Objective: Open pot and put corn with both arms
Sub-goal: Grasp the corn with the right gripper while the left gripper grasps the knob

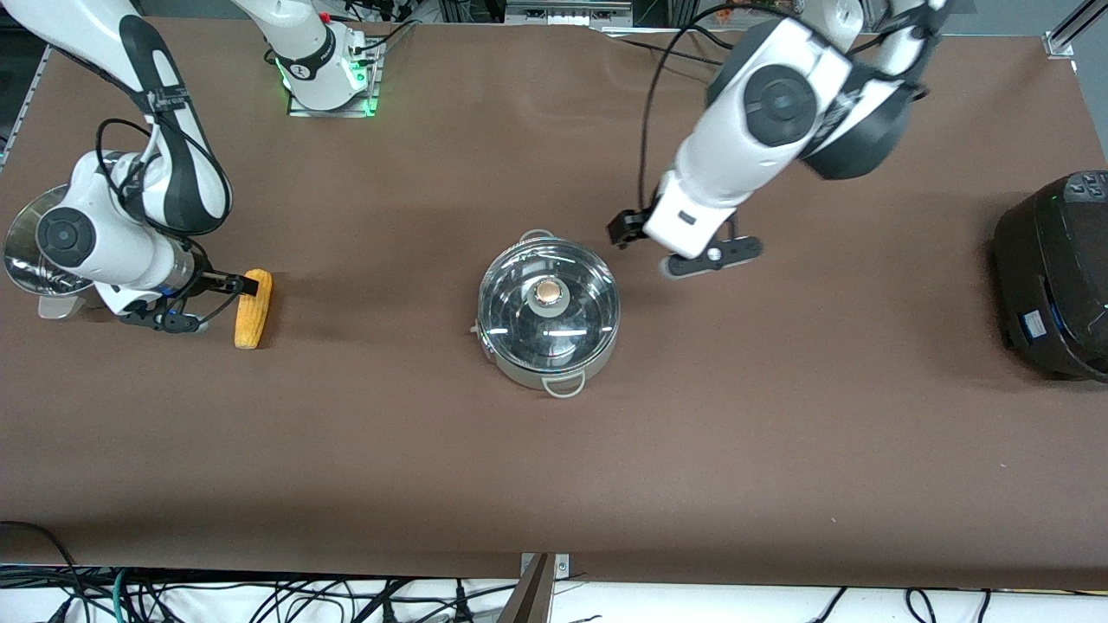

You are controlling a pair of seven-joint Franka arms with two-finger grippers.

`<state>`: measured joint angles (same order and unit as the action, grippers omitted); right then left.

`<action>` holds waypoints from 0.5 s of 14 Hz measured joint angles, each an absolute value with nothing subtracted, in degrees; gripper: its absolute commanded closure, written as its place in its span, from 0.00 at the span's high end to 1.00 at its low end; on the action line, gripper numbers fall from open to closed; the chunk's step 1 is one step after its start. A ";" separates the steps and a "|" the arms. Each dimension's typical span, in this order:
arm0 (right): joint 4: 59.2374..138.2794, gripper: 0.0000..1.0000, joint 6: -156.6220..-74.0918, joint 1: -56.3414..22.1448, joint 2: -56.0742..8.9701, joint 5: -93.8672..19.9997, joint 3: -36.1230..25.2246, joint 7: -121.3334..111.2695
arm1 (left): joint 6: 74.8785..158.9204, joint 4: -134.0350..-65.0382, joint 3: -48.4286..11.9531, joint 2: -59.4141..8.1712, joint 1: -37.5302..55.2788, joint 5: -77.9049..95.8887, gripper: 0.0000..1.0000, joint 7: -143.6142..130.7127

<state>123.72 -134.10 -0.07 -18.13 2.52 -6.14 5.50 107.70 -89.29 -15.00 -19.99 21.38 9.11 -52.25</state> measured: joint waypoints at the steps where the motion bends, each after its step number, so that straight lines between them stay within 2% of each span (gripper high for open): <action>1: 124.87 1.00 -136.30 -0.12 -19.04 2.52 -6.11 7.11 | 108.04 -86.88 -14.74 -22.79 23.65 8.38 1.00 -55.37; 3: 125.76 0.98 -140.23 -0.18 -21.39 2.52 -6.02 8.65 | 108.10 -81.73 -14.34 -28.31 28.32 4.10 1.00 -62.43; 5: 125.77 0.83 -142.44 -0.21 -23.35 2.52 -6.00 9.02 | 108.21 -78.06 -14.11 -32.83 32.45 0.52 1.00 -68.55; 7: 125.77 0.49 -143.21 -0.21 -24.42 2.52 -6.00 9.04 | 108.80 -74.85 -12.20 -35.85 35.50 -0.14 1.00 -70.81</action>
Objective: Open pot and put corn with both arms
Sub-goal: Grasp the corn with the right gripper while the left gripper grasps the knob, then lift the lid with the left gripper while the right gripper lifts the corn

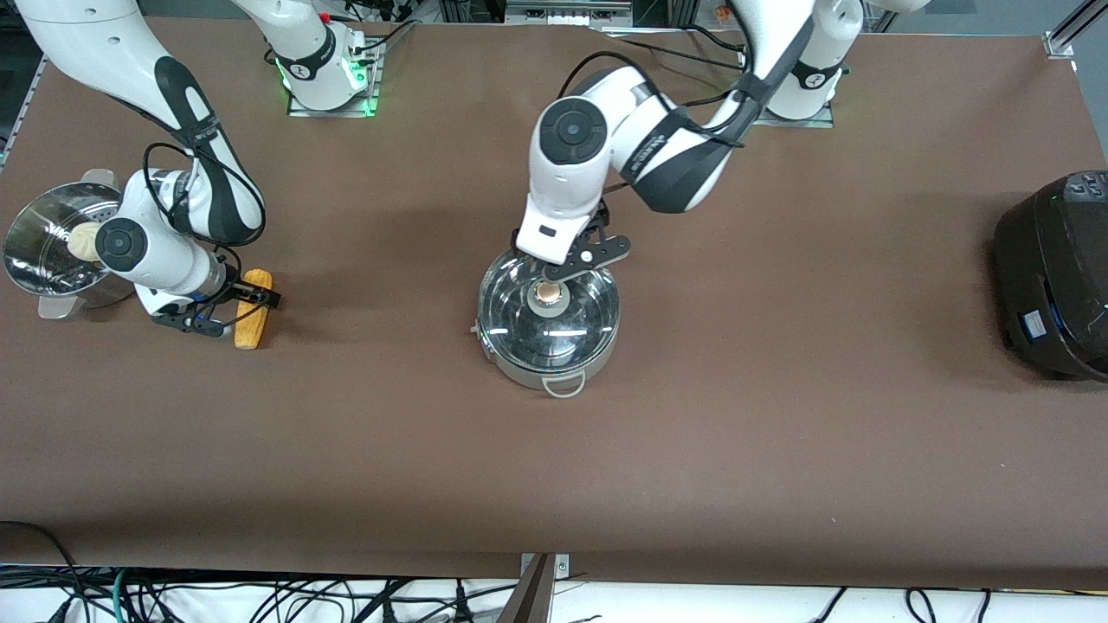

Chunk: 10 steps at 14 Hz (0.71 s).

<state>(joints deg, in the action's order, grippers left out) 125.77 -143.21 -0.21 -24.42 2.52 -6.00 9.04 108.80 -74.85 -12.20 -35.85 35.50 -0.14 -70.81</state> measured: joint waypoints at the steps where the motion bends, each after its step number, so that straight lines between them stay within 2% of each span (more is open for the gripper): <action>1: 125.77 0.35 -143.26 -0.21 -24.69 2.52 -6.00 9.07 | 108.85 -73.00 -10.88 -36.94 36.51 -0.15 1.00 -70.96; 5: 125.47 0.20 -143.32 -0.25 -24.75 2.52 -5.94 9.08 | 109.68 -69.04 -8.39 -39.60 37.00 -0.30 1.00 -70.94; 10: 122.78 0.20 -140.26 -0.37 -24.71 2.53 -5.72 9.06 | 113.36 -68.61 -7.98 -41.99 37.50 -1.94 0.97 -70.96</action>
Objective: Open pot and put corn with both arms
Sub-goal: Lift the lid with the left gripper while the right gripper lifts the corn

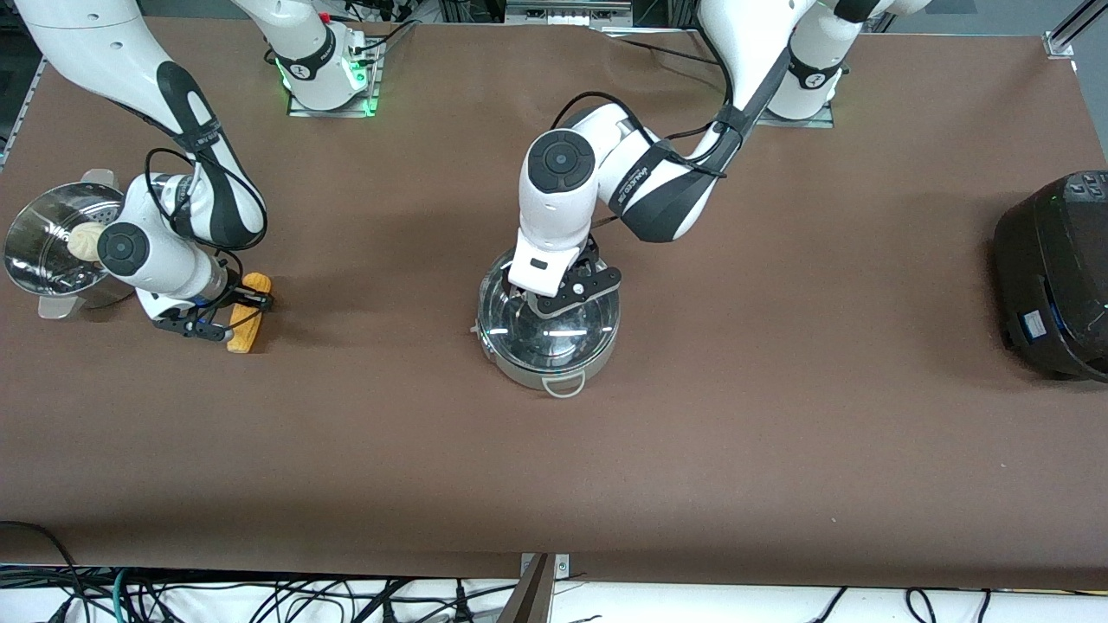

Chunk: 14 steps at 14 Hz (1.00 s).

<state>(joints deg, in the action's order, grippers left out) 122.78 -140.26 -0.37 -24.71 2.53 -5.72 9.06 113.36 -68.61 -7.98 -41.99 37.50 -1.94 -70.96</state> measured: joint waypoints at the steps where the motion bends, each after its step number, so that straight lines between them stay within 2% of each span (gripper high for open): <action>1: 120.85 0.20 -137.26 -0.45 -24.66 2.53 -5.64 9.06 | 113.74 -68.60 -7.75 -42.25 37.67 -1.94 0.93 -70.96; 4: 113.46 0.20 -127.84 -1.05 -24.45 2.53 -5.49 9.06 | 113.88 -68.45 -7.55 -42.43 37.79 -1.95 0.72 -70.93; 5: 111.52 0.20 -125.75 -1.35 -24.43 2.53 -5.47 9.06 | 113.88 -68.43 -7.54 -42.44 37.80 -1.96 0.66 -70.92; 7: 108.90 0.19 -123.81 -2.21 -24.43 2.53 -5.40 9.06 | 113.88 -68.44 -7.47 -42.56 37.82 -1.98 0.48 -70.89; 10: 107.04 0.19 -122.67 -5.05 -24.43 2.51 -5.29 9.34 | 114.29 -68.30 -7.35 -42.78 37.87 -2.17 0.00 -70.47; 14: 105.20 0.17 -122.59 -6.48 -24.45 2.51 -5.28 9.85 | 114.26 -68.24 -7.35 -42.81 38.12 -3.80 0.00 -69.23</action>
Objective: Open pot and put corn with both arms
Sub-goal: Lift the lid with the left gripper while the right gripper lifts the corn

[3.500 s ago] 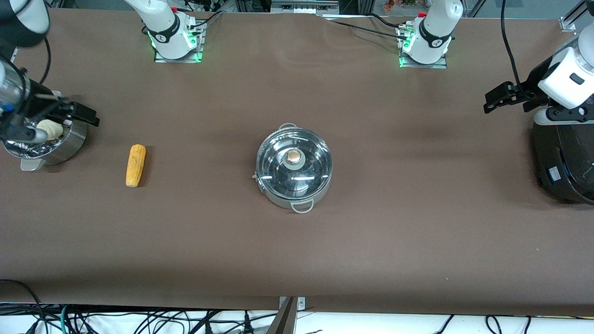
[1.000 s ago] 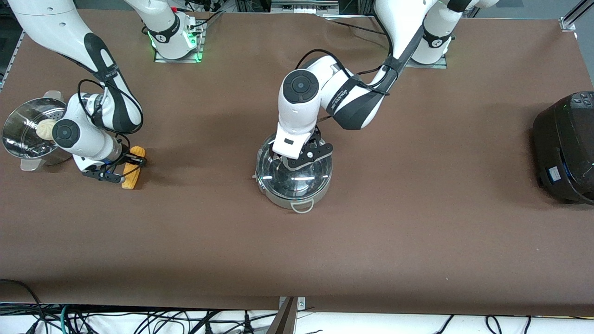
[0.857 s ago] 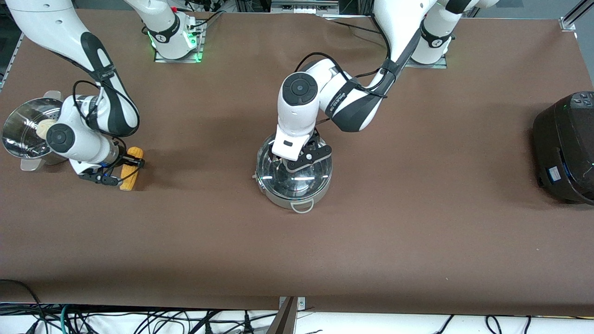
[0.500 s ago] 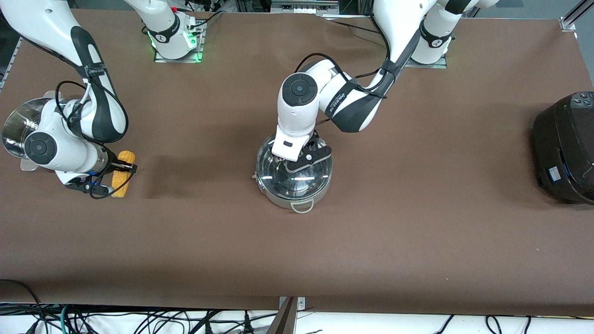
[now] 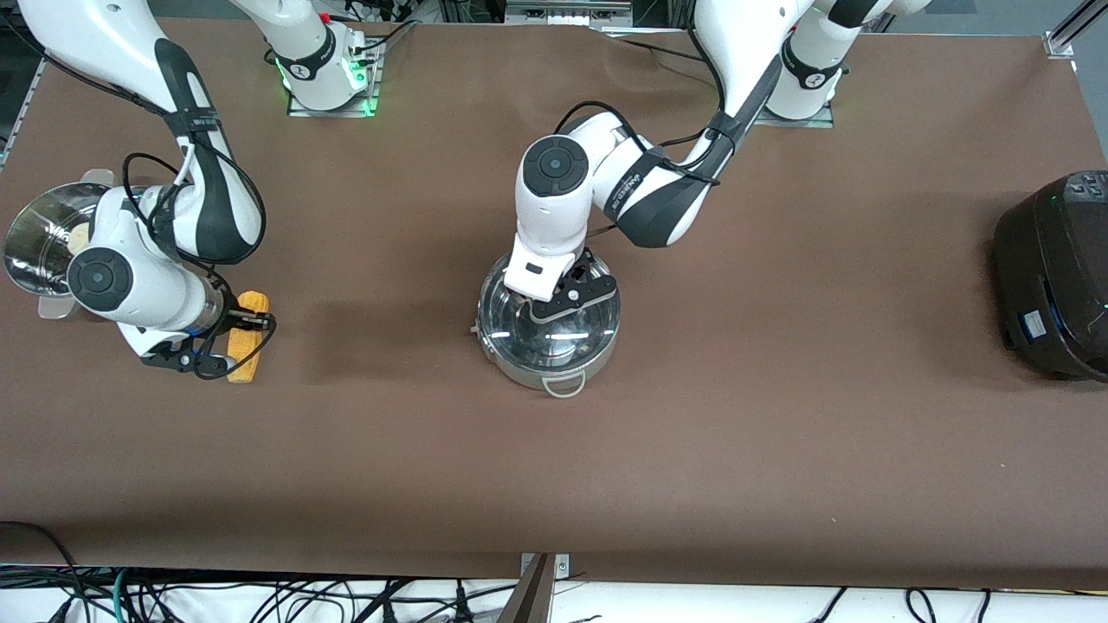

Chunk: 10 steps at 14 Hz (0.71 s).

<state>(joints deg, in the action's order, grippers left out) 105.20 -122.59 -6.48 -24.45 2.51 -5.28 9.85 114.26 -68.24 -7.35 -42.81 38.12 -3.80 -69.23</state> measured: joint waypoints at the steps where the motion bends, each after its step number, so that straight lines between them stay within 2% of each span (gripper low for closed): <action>1: 104.58 0.17 -122.36 -6.62 -24.46 2.50 -5.27 9.85 | 114.04 -68.09 -7.35 -42.82 38.12 -3.81 0.00 -69.14; 4: 101.14 0.17 -117.12 -8.09 -24.49 0.69 -5.25 10.11 | 111.66 -66.60 -7.02 -41.26 36.97 -3.81 0.00 -67.87; 7: 95.46 0.16 -110.80 -9.34 -24.51 -4.10 -5.21 10.34 | 106.99 -66.90 -7.33 -35.62 32.20 -1.00 0.00 -60.79; 10: 91.91 0.16 -105.54 -11.65 -24.53 -5.32 -4.77 11.52 | 100.39 -72.11 -7.40 -27.46 25.84 1.59 0.00 -49.01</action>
